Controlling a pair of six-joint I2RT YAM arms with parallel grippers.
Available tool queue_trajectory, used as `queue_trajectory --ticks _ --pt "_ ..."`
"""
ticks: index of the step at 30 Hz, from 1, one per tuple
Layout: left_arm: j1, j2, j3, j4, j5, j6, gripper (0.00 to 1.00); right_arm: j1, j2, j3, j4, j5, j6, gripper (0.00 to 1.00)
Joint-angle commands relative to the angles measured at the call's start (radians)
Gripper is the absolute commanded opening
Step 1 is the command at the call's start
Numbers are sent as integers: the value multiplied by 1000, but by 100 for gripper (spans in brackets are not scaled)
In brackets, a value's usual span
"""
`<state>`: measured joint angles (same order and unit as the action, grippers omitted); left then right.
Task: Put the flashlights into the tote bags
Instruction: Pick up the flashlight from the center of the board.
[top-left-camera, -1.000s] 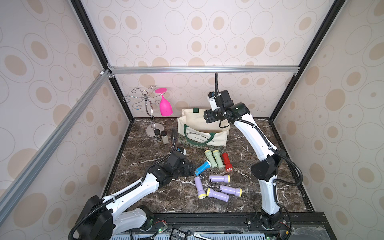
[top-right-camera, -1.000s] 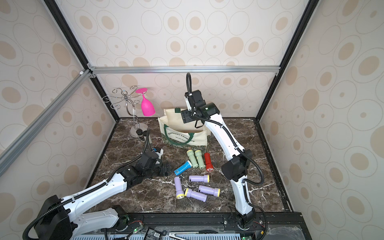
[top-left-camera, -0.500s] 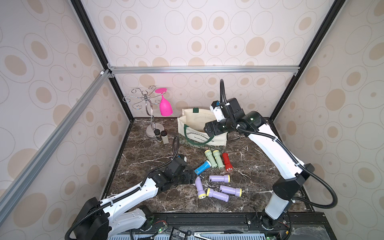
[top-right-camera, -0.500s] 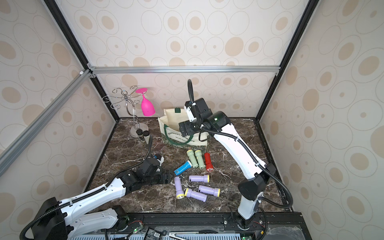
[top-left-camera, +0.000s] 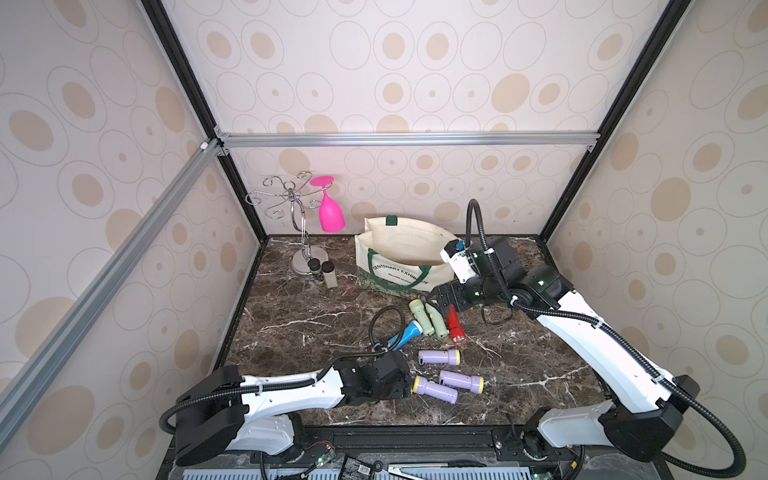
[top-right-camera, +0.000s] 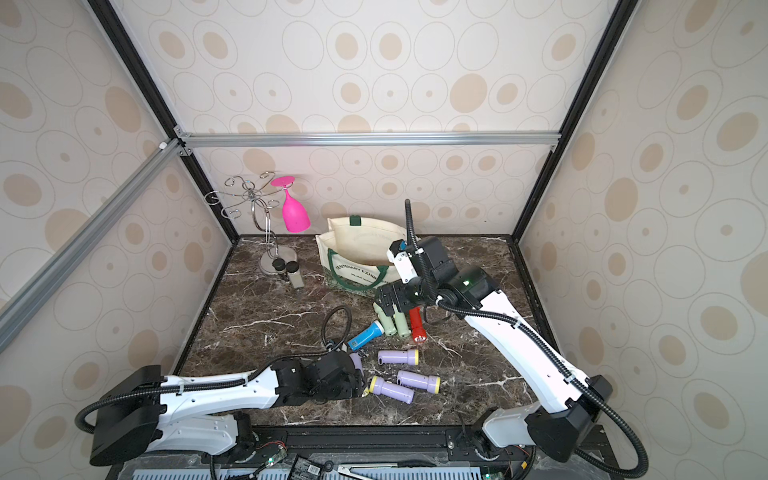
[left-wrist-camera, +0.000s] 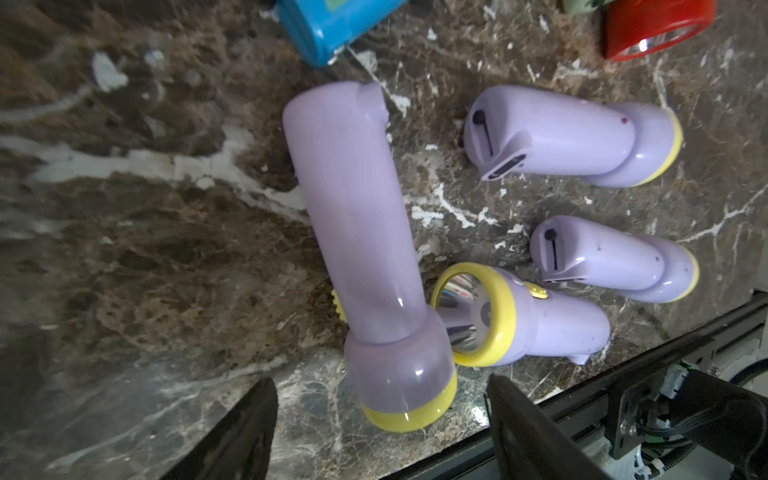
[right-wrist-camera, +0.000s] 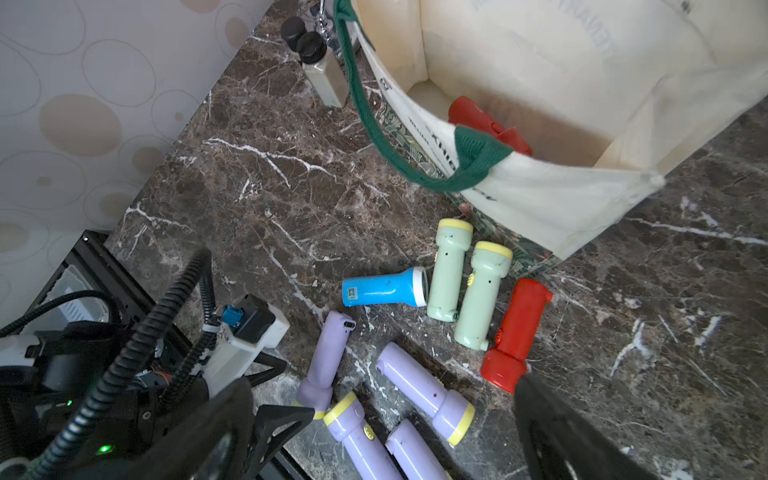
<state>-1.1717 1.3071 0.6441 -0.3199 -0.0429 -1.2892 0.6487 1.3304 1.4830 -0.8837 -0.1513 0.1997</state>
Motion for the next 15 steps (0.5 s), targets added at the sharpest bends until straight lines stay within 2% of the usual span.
queue_trajectory --ticks 1,9,15 --pt "-29 54 44 19 -64 -93 77 -2 -43 -55 12 -59 -14 100" --pt "-88 152 104 -11 -110 -179 65 -2 -103 -162 71 -79 29 100" --pt "-105 171 94 -23 -137 -221 61 -4 -98 -140 57 -76 5 100"
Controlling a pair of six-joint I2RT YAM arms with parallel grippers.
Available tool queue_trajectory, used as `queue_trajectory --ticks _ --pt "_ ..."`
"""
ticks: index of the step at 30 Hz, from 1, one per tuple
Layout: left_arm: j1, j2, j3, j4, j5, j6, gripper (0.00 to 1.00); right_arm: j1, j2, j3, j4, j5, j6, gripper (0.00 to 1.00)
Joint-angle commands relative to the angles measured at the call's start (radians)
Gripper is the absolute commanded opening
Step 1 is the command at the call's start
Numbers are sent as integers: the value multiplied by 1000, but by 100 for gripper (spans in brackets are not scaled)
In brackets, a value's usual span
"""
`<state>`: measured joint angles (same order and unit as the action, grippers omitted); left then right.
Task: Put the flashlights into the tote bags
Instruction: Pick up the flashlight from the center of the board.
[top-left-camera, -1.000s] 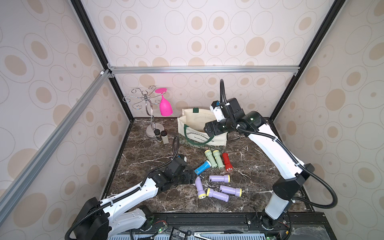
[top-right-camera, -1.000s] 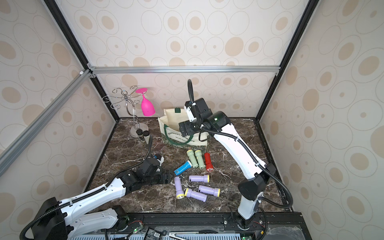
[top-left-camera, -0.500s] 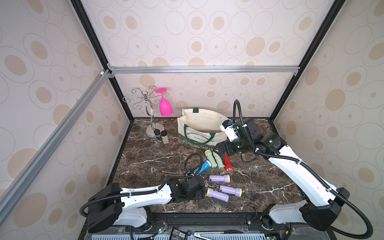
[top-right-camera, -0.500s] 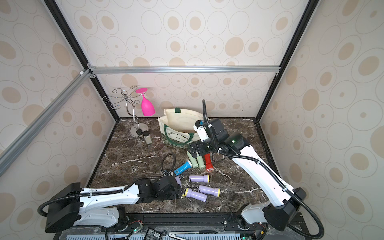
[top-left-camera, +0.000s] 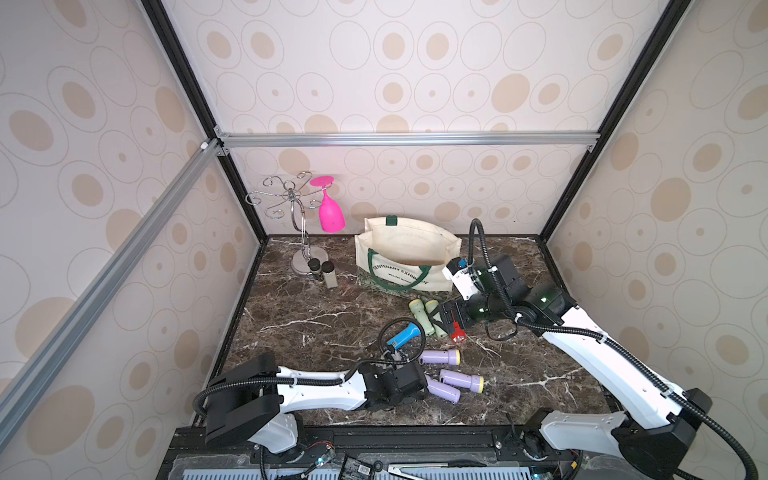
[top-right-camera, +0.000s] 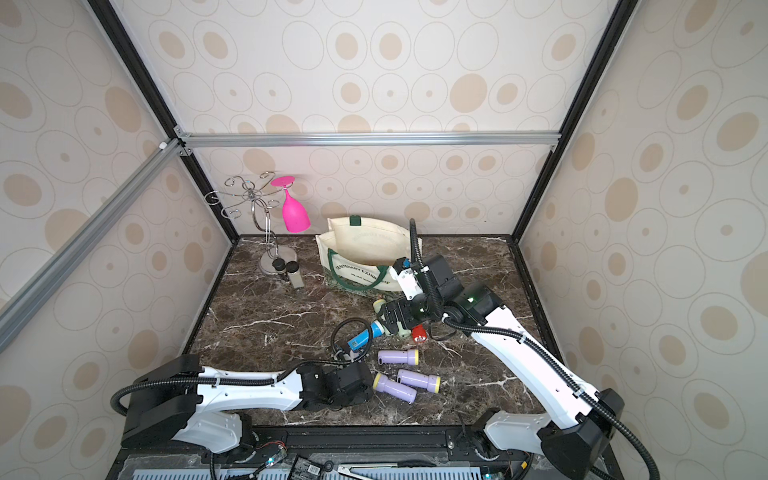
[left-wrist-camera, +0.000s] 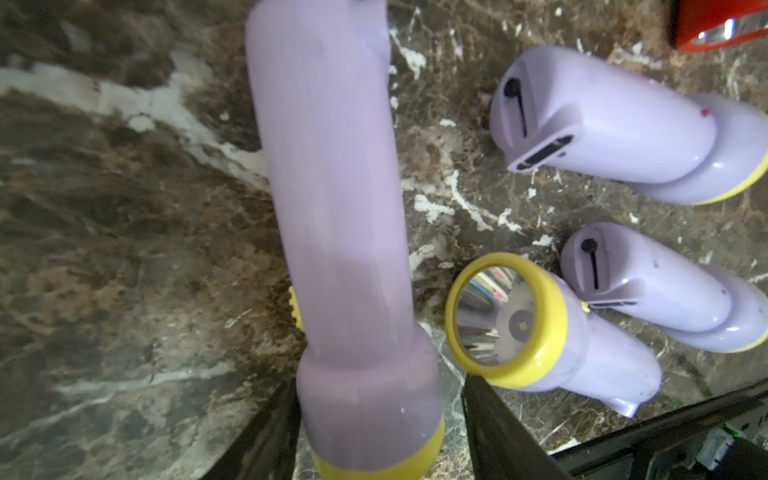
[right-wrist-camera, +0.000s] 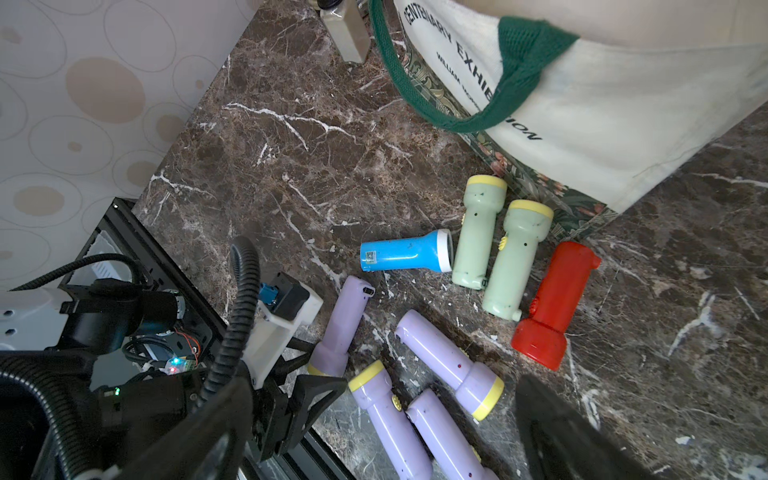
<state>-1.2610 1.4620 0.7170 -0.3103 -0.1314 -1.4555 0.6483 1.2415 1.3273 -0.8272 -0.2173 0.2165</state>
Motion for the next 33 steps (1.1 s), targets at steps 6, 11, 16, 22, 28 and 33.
queue_trajectory --ticks 6,11,16,22,28,33 --pt "-20 63 62 -105 -73 -51 58 -6 -8 8 7 -11 -4 100" --pt "-18 81 65 -127 -78 -62 59 -6 -18 -10 19 -12 8 100" --pt "-18 84 55 -130 -85 -71 58 -11 -16 -7 7 -3 -7 100" --pt "-19 103 64 -146 -86 -69 48 -13 -14 -8 16 -20 5 100" --pt "-19 69 62 -140 -110 -64 29 -13 -27 -20 13 -29 12 100" --pt "-23 -42 31 -97 -186 -55 23 -24 -58 -41 -4 -72 40 99"
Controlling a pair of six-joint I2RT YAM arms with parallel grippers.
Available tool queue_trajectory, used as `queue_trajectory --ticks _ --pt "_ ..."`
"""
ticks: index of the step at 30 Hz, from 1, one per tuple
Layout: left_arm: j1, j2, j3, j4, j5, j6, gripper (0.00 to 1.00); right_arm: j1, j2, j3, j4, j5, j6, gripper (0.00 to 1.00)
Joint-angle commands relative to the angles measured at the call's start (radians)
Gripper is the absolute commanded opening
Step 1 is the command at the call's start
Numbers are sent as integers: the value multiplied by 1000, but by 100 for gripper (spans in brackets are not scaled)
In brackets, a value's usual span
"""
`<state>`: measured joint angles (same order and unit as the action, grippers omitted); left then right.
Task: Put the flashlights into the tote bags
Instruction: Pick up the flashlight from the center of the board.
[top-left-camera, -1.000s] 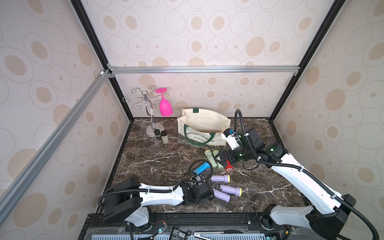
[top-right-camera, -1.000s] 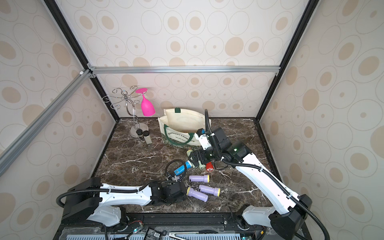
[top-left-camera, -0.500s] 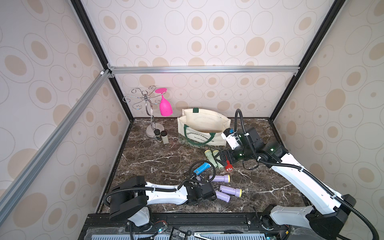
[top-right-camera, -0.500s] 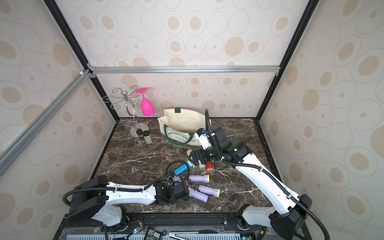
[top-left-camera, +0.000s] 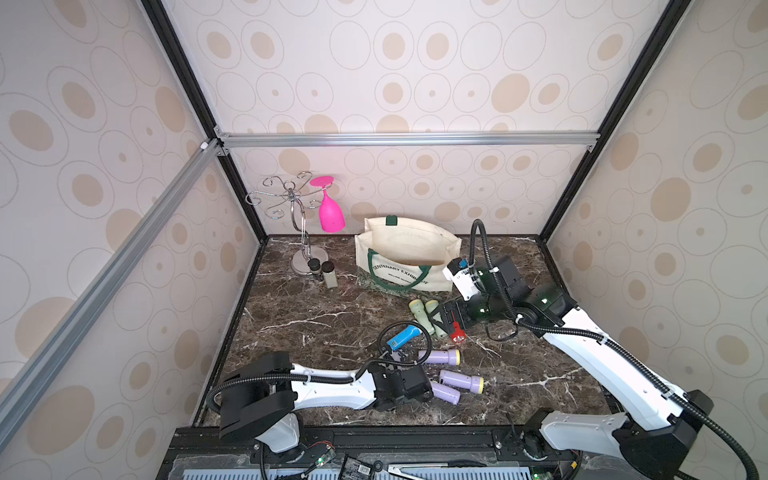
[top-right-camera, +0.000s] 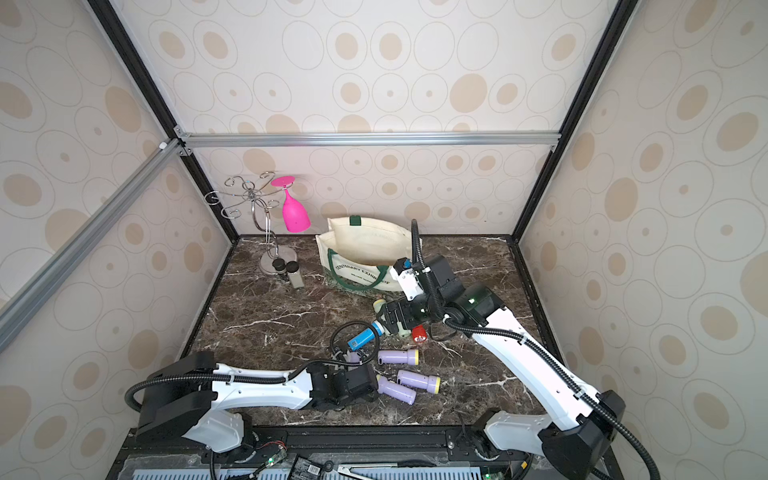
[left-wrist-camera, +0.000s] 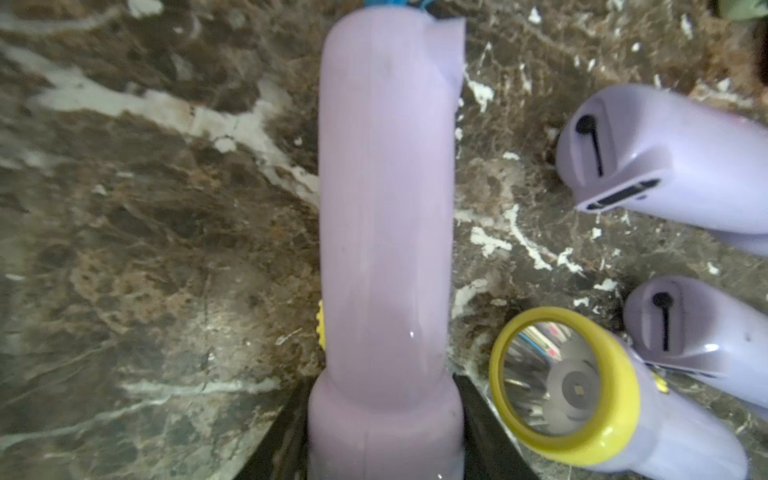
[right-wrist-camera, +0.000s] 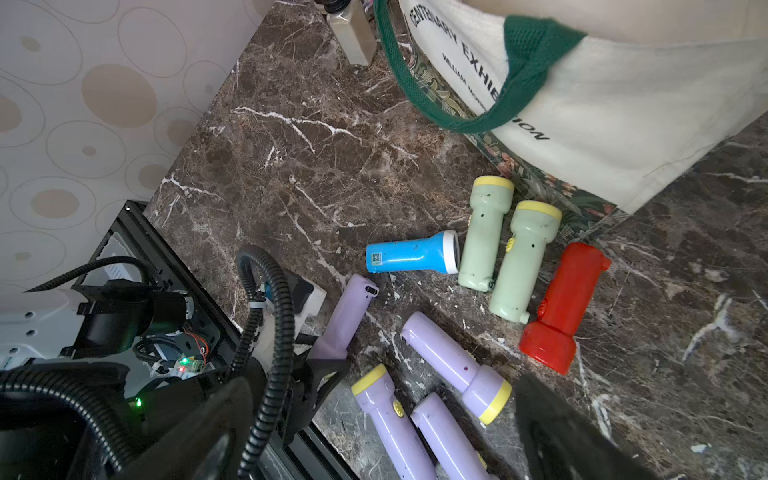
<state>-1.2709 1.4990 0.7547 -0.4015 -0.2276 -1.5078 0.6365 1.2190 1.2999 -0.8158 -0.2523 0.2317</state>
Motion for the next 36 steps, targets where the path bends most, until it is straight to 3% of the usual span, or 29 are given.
queue_trajectory --ticks 1,11,15,20,36 --pt "-13 -106 -12 6 -111 11 22 -18 -41 -17 -21 -57 39 99" --pt "-21 -358 -27 215 -246 279 13 -75 -85 -66 75 -303 216 96" --pt "-29 -406 -31 353 -257 407 13 -86 -65 -96 194 -431 314 95" --pt "-31 -415 -32 495 -244 507 13 -85 -26 -111 253 -473 359 92" --pt "-31 -390 -41 587 -229 524 13 -84 112 -96 291 -541 366 72"
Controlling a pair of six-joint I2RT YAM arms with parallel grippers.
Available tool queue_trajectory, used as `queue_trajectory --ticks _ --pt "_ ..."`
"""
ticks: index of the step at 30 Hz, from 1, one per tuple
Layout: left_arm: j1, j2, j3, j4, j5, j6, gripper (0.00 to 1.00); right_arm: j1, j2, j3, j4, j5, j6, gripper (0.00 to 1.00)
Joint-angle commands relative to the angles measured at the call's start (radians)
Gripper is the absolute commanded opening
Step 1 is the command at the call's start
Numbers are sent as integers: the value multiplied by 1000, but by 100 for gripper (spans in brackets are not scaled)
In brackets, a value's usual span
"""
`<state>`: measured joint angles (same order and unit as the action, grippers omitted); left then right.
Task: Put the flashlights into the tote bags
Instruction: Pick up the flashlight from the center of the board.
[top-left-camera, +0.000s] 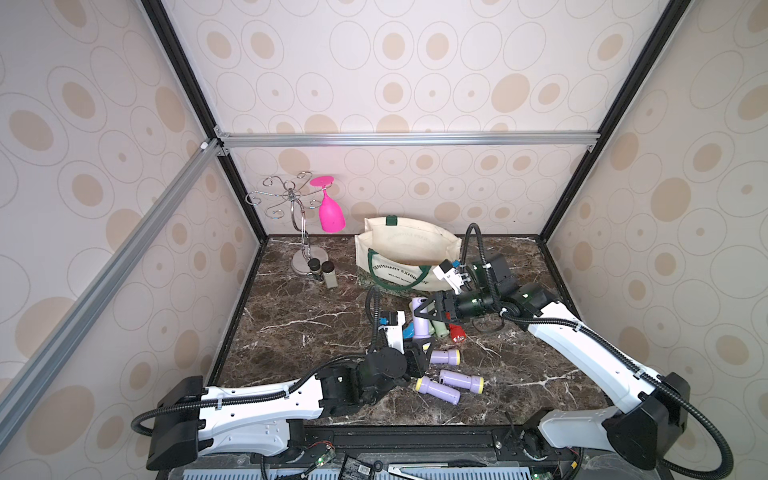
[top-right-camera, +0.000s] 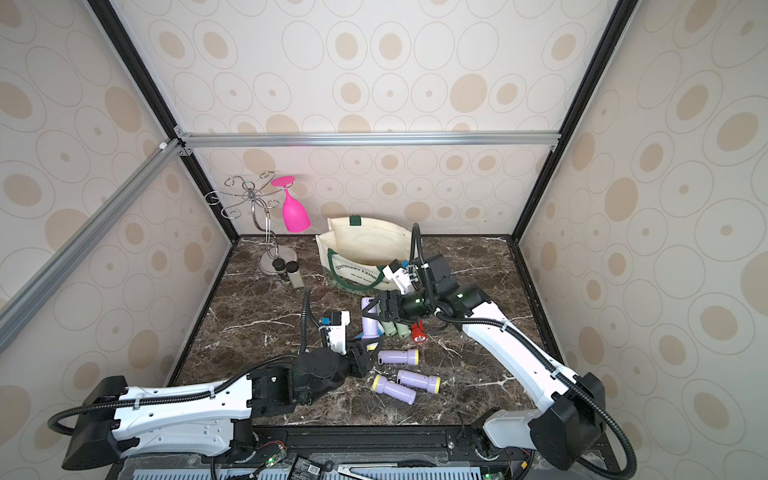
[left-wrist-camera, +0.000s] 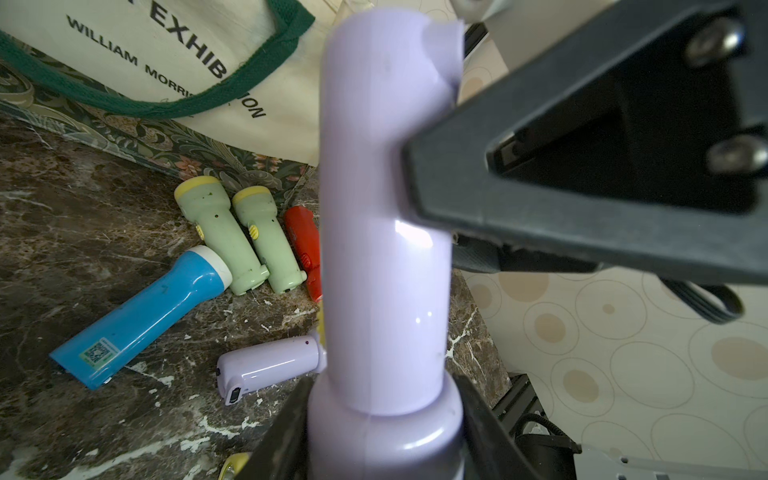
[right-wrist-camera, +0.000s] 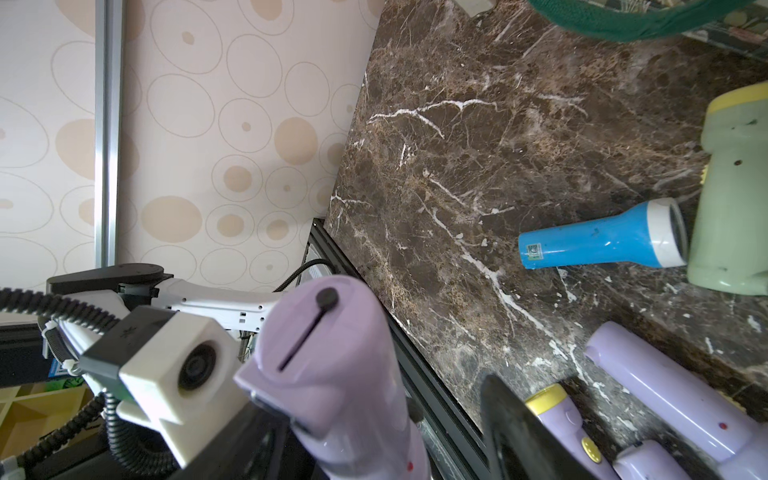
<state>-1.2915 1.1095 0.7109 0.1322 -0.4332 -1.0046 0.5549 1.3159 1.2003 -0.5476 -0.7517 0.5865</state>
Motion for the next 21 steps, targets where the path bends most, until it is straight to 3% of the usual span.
queue_trajectory --ticks 1,8,18,20,21 --pt "-11 1 2 54 -24 21 13 1 17 4 28 -46 12 70" --pt "-10 7 1 64 -27 20 12 21 37 20 11 -45 -24 55" --pt "-11 4 -4 59 -33 17 12 25 11 40 -29 7 -75 14" --pt "-10 4 -6 58 -35 12 18 24 4 47 -34 19 -87 8" --pt "-11 6 -11 64 -35 9 27 25 -1 58 -50 33 -103 5"
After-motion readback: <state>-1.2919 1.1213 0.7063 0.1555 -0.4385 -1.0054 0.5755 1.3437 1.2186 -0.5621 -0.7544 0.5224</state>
